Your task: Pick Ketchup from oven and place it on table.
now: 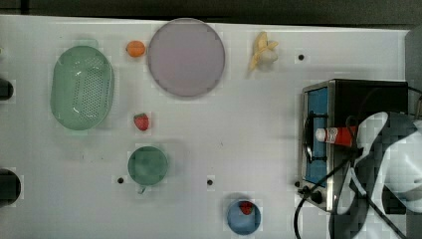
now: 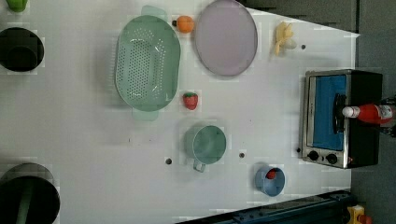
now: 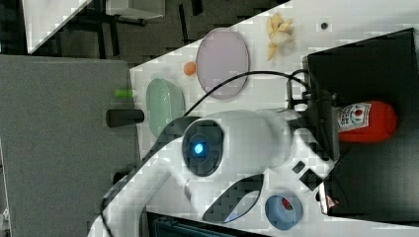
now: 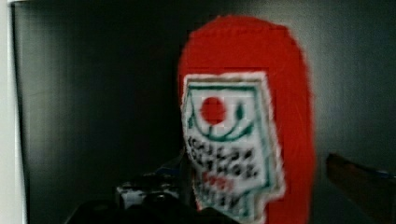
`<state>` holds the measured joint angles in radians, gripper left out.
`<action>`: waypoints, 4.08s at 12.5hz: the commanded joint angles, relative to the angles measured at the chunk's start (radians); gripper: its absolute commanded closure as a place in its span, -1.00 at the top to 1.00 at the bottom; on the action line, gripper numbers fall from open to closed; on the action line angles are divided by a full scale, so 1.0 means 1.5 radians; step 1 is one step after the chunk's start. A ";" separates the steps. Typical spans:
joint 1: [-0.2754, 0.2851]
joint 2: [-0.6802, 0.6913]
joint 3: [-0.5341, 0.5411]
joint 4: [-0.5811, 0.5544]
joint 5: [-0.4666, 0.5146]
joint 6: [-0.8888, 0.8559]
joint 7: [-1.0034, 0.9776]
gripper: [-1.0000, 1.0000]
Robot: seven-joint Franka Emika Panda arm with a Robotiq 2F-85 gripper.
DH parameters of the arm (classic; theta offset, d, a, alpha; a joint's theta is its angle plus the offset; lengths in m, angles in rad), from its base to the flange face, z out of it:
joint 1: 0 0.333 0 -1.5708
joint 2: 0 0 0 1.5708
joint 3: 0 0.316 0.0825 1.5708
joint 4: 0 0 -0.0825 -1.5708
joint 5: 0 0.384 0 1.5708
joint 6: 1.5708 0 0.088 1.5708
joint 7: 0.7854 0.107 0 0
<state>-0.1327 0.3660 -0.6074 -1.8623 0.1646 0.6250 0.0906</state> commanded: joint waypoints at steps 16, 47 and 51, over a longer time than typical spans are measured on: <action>0.052 -0.081 -0.001 0.123 -0.023 -0.032 -0.019 0.27; 0.193 -0.024 0.285 -0.265 -0.107 0.148 -0.003 0.96; 0.194 -0.048 0.286 -0.259 -0.107 0.161 0.011 1.00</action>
<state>0.1493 0.3484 -0.1990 -2.2812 0.0055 0.8662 0.0828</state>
